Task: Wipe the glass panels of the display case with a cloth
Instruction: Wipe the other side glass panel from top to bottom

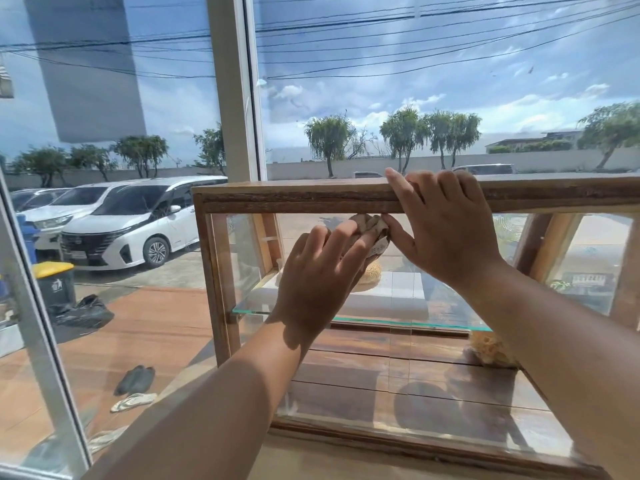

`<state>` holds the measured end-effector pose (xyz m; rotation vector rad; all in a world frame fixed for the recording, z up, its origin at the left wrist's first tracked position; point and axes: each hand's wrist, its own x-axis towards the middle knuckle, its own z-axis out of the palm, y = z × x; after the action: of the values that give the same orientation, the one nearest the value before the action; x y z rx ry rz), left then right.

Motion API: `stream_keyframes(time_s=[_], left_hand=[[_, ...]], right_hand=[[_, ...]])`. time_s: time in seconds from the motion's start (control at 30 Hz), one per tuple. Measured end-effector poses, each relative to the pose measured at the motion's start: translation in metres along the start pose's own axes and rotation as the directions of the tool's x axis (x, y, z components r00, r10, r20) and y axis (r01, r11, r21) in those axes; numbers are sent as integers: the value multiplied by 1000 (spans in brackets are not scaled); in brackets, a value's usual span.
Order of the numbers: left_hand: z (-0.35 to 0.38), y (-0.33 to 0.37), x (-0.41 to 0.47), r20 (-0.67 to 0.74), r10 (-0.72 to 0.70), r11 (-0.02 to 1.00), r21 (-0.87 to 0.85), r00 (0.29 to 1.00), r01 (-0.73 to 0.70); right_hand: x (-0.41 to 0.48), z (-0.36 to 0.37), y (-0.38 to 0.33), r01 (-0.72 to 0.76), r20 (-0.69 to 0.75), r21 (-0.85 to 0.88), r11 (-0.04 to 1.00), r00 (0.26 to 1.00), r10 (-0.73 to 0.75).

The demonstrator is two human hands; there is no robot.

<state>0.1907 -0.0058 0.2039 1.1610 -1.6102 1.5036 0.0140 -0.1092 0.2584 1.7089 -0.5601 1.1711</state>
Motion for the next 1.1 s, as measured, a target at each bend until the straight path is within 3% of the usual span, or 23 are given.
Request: stream_keyframes(time_s=[0.23,0.37,0.5,0.7,0.77,0.87,1.0,1.1], left_hand=[[-12,-33,-17,56,-2,998,68,998,-2],[-28,-76,-42,90,-190,972,154,978,175],[-37,-99,-57,66,-485,867,168,872,469],[-25,-70,-54,-26,-718,695,37,696,718],[-22,-59,-51,-18,-704,710,-31,710,703],[-18,-38,-41,6,-619,781,-103,786,616],[-12,-11,-27,82,-277,953,-105,957,285],[-12,-17,-26,86,-188,979,-62,978,194]], right_hand=[[0,1,-1,-15,6,-11,1000,1000,15],[0,1,-1,-13,9,-18,1000,1000,13],[0,1,-2,-21,23,-15,1000,999,22],[0,2,-5,-32,15,-23,999,999,32],[0,2,-4,-30,17,-25,999,999,31],[1,2,-5,-35,21,-29,999,999,36],[1,3,-5,-27,2,-27,999,1000,27],[1,3,-4,-32,-14,-35,999,999,32]])
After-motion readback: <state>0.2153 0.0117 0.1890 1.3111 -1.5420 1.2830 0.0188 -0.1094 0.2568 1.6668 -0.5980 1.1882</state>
